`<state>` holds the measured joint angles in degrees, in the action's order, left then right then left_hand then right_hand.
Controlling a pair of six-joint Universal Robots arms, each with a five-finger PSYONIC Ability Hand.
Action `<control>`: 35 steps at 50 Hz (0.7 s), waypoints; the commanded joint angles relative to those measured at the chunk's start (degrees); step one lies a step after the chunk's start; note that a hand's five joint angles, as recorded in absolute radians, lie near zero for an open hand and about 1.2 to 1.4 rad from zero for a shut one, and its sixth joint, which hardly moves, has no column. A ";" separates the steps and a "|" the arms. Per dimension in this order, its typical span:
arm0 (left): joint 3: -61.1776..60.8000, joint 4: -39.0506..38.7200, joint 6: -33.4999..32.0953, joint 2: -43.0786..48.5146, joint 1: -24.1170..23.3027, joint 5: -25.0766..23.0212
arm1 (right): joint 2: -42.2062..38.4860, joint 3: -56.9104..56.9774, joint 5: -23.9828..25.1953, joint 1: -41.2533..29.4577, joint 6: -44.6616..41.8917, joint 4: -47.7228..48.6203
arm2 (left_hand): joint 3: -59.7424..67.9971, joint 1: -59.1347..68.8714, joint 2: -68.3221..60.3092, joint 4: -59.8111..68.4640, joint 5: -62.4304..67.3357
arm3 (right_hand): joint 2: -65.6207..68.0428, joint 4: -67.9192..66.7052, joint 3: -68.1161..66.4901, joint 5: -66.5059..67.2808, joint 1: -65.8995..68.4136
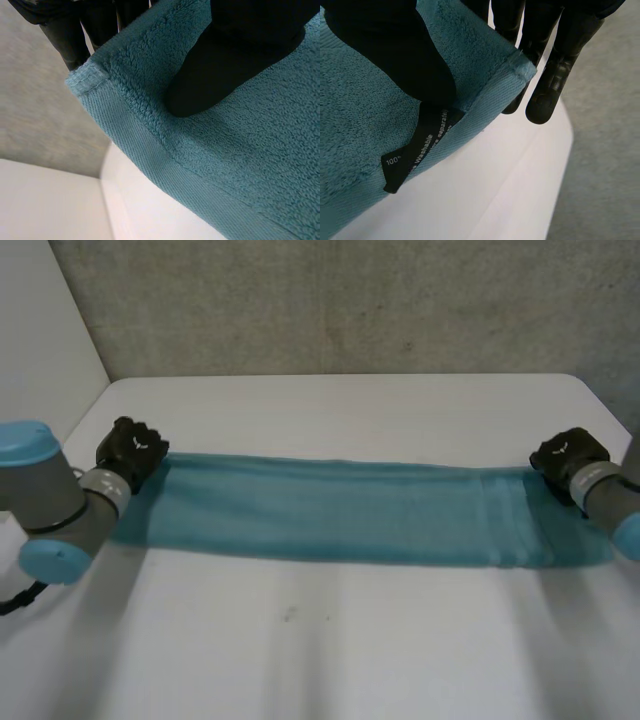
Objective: Fold the laundry
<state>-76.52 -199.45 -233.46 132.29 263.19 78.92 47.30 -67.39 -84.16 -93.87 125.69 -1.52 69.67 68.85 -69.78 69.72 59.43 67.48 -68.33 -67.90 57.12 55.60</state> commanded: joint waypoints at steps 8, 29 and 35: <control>14.38 -2.70 0.11 11.85 -1.54 1.59 | -8.54 7.80 -5.66 -2.37 -0.45 9.08 | 10.33 11.15 -10.22 10.28 10.57 | 12.52 -11.67 -12.10 12.88 24.40; 9.64 -6.39 0.02 6.23 -4.88 1.59 | 1.48 5.16 -7.07 -3.42 12.82 12.07 | -59.67 -58.85 59.78 -59.72 -59.43 | -57.48 58.33 57.90 -57.12 -45.60; 2.87 -6.92 0.37 -2.21 -5.05 1.77 | 11.94 -1.52 -1.62 -2.46 19.15 10.66 | -59.67 -58.85 59.78 -59.72 -59.43 | -57.48 58.33 57.90 -57.12 -45.60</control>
<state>-68.30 -205.97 -233.40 136.86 258.19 80.53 51.01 -63.54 -90.14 -97.24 140.03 10.19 10.03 10.28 -9.97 10.05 1.73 12.15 -12.94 -11.89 3.85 11.52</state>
